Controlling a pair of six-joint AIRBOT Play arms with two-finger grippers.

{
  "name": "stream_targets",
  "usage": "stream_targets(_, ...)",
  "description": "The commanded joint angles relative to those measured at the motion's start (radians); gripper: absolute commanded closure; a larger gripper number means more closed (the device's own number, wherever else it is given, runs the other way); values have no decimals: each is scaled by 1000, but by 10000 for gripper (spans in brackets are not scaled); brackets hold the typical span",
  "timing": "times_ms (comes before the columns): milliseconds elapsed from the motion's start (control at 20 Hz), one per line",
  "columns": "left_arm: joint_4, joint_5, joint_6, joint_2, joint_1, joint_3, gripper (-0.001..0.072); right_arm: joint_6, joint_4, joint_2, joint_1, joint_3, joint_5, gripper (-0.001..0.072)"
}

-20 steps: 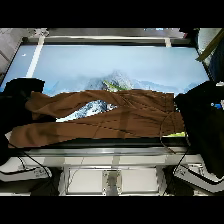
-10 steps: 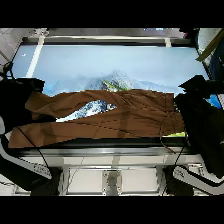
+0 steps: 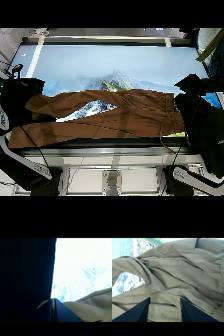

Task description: Fold the clothes and pants, and hang the long-sleeved shirts on hangers.

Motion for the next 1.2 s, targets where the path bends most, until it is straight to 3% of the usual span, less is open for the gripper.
stream_targets(0, 4, -8, 13, 24, -2, 3, 666, -1, -3, 1, 3, 1, -3, 284)
stream_targets(250, 92, 6, 11, 151, 4, 3, 693, 0, -101, 1, 3, 1, -20, 284)
stream_targets(450, 116, 8, -7, 249, 3, 3, 692, 37, -213, -25, 3, 1, -199, 285)
stream_targets(650, 116, 99, -131, 308, -9, 3, 692, 69, -223, -171, 3, 1, -260, 285)
stream_targets(900, 116, 132, -185, 336, -42, 3, 692, -71, -114, -398, 3, 1, -269, 284)
stream_targets(1150, 117, 133, -214, 336, -53, 3, 693, -96, -108, -463, 3, 6, -411, 284)
